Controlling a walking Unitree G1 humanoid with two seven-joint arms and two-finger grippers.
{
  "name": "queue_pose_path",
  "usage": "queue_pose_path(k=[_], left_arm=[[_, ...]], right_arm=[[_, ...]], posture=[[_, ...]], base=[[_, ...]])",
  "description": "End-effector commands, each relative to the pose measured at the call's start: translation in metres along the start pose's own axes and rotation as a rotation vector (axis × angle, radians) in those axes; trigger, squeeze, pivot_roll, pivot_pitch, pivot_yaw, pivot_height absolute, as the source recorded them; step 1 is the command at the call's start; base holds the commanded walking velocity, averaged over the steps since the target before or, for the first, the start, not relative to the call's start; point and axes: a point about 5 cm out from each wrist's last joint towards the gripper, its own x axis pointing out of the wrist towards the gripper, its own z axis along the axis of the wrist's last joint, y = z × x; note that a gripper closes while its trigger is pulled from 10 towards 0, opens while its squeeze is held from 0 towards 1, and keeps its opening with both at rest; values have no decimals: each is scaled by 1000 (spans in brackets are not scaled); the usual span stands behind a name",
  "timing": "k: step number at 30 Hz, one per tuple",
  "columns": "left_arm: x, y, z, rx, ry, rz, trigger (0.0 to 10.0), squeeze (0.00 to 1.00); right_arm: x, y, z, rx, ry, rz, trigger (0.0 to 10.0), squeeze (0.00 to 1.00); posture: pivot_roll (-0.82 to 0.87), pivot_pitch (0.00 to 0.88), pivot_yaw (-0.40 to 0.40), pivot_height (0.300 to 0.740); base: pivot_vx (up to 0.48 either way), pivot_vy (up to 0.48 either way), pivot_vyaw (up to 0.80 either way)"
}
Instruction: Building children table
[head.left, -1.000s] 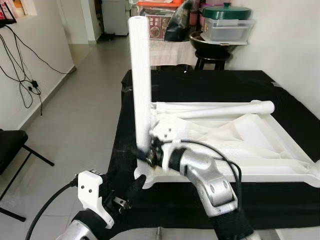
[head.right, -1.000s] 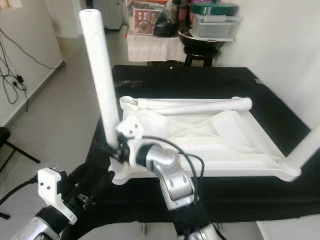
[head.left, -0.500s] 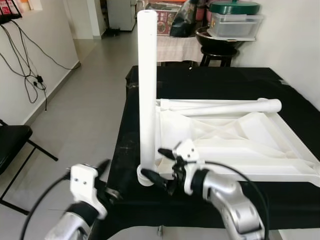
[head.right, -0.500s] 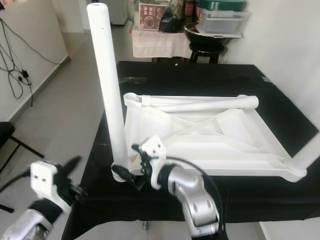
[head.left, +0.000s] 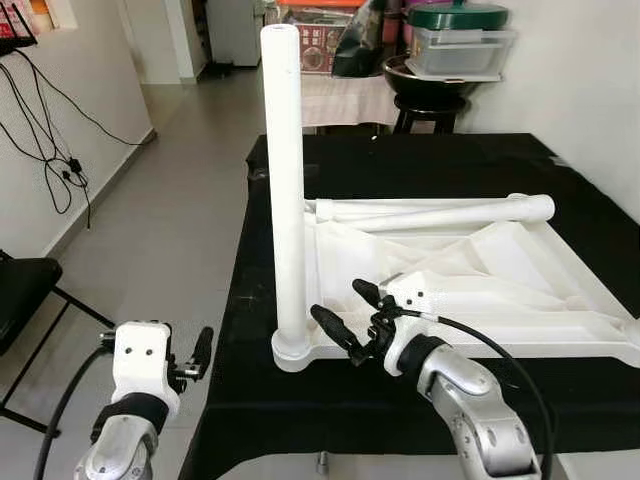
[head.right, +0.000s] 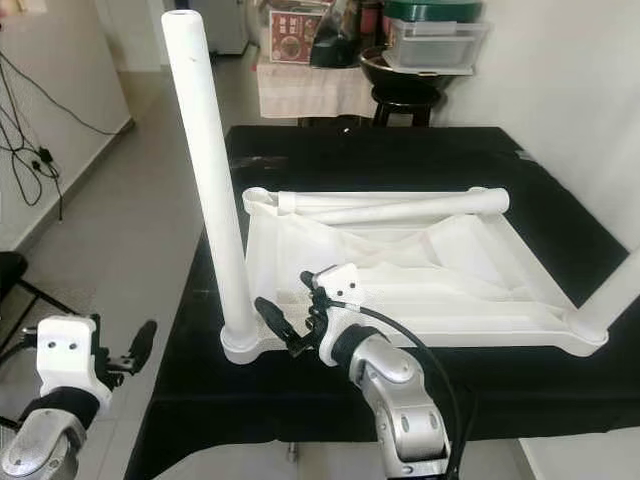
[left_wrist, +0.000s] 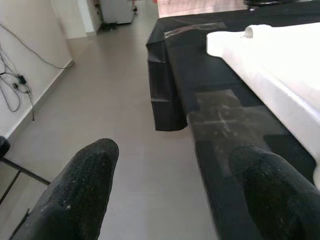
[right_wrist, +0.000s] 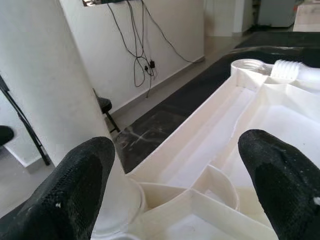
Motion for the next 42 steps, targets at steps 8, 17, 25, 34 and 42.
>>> queue_pose_path(k=[8,17,25,34,42], left_arm=[[3,9,-5,45,35,52,10000,0],[4,8,-6,42,42,38,10000,0],[4,8,-6,40,46,30,10000,0],[7,9,-3,13,30,33,10000,0],[6,7,3,3,-11,18,10000,0]], right_arm=[[-17,-10,-7,-1,-5,-118,10000,0],[-38,-27,-18,-51,93,-237,10000,0],[-39,-6,-13,-45,118,-11,10000,0],[-9,12,6,-189,66,130,10000,0],[17,10,7,-249,47,39,10000,0]], posture=[[-137,0,-7,740],[-151,0,-4,740],[-156,4,-3,740],[-151,6,-13,740],[-128,6,-23,740]], base=[[0,480,0],[0,480,0],[0,480,0],[0,480,0],[0,120,0]])
